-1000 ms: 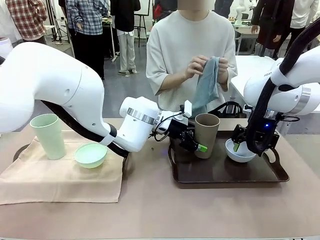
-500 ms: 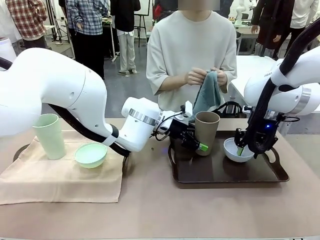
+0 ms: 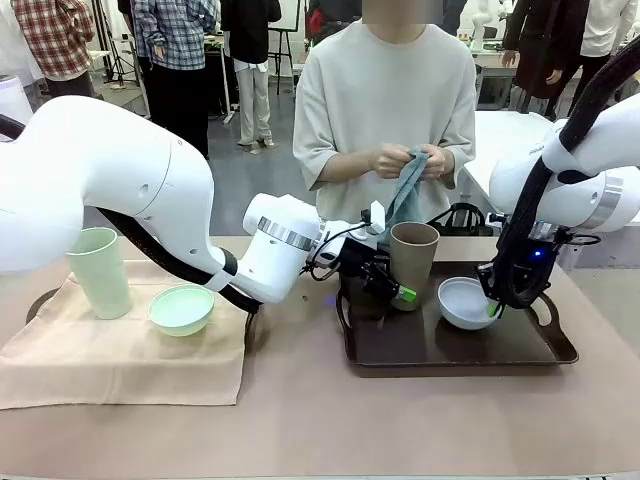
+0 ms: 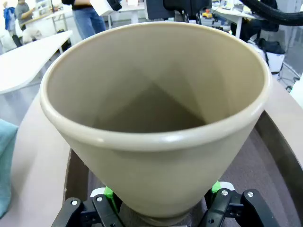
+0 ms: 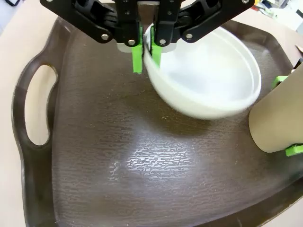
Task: Set up a tray with a mat and arrange the tableware.
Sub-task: Pick up the Picnic Bowl and Reusable plastic cup from the Handle tray in front of the human's position and hold them in the air.
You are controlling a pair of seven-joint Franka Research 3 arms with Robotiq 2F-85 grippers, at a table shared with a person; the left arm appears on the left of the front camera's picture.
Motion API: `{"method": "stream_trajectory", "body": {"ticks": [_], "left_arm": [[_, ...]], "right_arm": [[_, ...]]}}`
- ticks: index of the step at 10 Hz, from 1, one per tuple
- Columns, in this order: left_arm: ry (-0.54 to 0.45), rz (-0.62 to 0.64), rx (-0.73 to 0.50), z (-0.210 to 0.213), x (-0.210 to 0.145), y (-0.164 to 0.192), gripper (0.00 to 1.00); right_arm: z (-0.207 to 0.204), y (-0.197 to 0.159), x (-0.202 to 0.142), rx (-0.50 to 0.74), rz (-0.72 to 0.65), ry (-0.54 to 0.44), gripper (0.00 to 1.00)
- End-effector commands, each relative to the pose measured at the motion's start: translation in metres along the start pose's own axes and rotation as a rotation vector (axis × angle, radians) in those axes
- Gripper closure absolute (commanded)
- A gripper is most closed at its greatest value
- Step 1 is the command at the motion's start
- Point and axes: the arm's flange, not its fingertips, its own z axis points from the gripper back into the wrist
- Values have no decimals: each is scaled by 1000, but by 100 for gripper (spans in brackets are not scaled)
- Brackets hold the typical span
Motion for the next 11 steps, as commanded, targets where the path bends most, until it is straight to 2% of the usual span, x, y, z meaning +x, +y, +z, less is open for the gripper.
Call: {"method": "stream_trajectory", "body": {"ticks": [1,2,3,4,6,7,11], "left_arm": [[29,8,8,2,4,1,74],[30,8,13,3,5,1,100],[32,12,16,4,6,0,100],[38,7,27,7,7,-1,74],[22,63,30,25,19,-9,74],[16,113,14,46,41,-22,74],[47,86,34,92,126,-85,74]], "right_arm": [[1,1,5,3,21,12,100],[1,0,5,-1,23,11,100],[1,1,5,-7,24,7,100],[4,2,4,-5,-1,-10,100],[27,6,-4,-8,-19,25,100],[61,11,-19,11,-16,19,100],[195,23,-86,31,-1,-93,100]]}}
